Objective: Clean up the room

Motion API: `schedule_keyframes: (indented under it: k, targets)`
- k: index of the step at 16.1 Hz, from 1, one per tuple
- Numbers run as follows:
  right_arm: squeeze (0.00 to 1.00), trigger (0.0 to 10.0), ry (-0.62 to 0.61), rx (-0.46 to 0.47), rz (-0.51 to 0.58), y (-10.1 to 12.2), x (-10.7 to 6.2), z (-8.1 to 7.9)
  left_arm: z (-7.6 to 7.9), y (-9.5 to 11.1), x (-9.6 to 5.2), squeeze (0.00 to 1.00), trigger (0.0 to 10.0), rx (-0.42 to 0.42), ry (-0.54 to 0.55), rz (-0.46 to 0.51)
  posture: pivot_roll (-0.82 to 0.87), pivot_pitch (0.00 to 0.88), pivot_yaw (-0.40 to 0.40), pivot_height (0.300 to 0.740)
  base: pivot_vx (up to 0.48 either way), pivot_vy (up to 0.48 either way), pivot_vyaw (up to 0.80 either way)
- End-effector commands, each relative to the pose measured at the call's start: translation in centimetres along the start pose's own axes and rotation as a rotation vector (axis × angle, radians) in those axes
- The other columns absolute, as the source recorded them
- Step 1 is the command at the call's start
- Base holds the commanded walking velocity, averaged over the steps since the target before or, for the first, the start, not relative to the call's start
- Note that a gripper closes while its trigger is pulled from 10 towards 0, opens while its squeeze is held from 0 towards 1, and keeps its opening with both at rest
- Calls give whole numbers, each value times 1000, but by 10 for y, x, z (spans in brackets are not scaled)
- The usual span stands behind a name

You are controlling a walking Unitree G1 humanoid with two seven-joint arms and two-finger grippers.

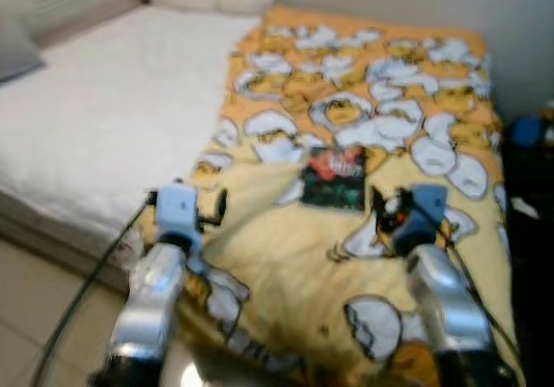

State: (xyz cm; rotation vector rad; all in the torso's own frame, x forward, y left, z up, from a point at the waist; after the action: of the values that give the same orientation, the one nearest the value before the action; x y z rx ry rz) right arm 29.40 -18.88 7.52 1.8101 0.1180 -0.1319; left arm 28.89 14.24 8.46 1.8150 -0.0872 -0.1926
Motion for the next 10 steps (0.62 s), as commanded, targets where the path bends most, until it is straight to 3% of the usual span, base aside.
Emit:
schedule_keyframes:
  k: [1, 3, 6, 10]
  targets:
    - [0, 10000, 33, 2, 23, 6, 4, -11, -11, 1, -1, 765, 10000, 18, 29, 4, -25, 0, 6, 740, 304, 0, 0]
    - [0, 10000, 35, 4, 20, 6, 5, -11, -11, 0, -2, 761, 10000, 21, 31, 4, -23, 0, 4, 740, 294, 0, 0]
    - [0, 10000, 23, 58, 15, 6, 6, -10, -11, 1, -2, 749, 10000, 32, 20, 12, -17, 0, 4, 740, 0, 0, 0]
    - [0, 10000, 39, 24, -12, 7, 14, -9, -6, -1, -4, 745, 10000, 49, -36, 8, -6, 0, 6, 740, 0, 0, 0]
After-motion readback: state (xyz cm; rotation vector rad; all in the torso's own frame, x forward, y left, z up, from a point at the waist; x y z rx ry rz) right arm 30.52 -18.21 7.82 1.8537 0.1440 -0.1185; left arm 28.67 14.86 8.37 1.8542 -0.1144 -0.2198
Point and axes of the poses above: a point about 5 cm out from each wrist's last joint towards the gripper, its own x axis pointing out of the wrist towards the gripper, its own y axis along the axis of the wrist's last joint, z = x × y, the point moved 1 cm from there along x, pointing out of the wrist towards the gripper, and after that the axes turned 9 degrees about x, right-handed, at the moved point
